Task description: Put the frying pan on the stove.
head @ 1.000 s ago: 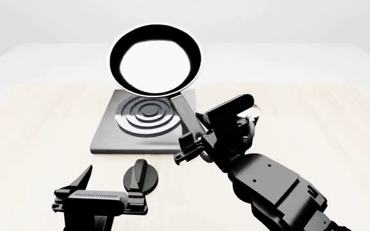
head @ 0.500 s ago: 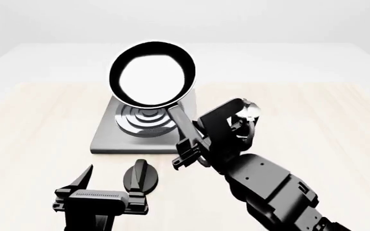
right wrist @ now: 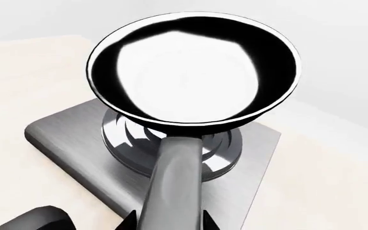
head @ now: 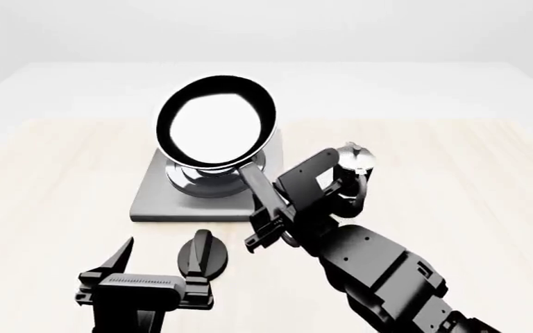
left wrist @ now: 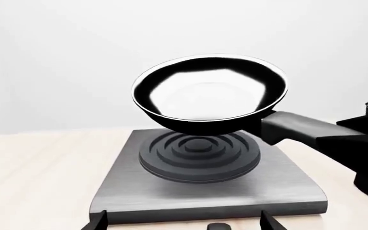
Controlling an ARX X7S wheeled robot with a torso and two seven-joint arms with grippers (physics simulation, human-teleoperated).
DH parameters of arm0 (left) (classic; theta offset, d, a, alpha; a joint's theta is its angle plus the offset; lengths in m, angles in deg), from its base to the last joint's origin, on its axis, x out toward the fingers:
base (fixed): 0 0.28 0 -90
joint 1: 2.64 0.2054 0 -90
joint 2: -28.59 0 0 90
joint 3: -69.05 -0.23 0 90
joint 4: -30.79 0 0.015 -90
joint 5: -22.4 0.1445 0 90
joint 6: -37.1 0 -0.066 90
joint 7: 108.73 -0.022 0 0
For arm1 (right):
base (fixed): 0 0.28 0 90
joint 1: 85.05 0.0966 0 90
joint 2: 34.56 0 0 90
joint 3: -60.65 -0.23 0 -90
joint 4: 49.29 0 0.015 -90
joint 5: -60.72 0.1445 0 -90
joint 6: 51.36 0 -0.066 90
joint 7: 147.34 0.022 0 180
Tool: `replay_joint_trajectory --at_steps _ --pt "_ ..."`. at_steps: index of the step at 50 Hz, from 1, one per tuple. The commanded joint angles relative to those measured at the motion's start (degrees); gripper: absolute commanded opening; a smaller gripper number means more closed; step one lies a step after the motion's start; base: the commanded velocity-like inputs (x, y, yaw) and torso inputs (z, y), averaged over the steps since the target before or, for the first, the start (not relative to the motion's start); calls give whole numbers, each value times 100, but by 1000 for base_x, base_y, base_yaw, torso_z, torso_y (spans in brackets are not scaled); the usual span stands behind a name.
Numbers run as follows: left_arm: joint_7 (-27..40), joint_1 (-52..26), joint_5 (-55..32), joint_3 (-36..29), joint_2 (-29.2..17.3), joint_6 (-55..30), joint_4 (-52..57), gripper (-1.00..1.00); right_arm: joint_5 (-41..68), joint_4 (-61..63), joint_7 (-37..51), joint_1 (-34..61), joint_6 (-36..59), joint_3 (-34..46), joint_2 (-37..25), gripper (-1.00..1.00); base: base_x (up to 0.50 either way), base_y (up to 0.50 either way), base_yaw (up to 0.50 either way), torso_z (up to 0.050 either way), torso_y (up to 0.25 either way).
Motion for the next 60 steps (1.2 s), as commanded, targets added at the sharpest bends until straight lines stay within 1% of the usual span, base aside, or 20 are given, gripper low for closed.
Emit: replay_joint_trajectory --at_steps 1,26,44,60 --pt "28 8 -2 -15 -25 -18 42 100 -395 -115 29 259 -70 -112 156 -100 0 0 0 0 0" --pt "82 22 0 -50 -60 -31 72 100 -204 -881 -323 340 -391 -237 483 -100 0 0 0 1 2" --pt "114 71 -46 -21 -110 -9 141 100 -327 -1073 -347 322 -463 -85 579 -100 0 0 0 0 2" --pt "105 9 -70 -44 -100 21 33 100 -422 -1571 -477 358 -693 -26 713 -100 0 0 0 1 2"
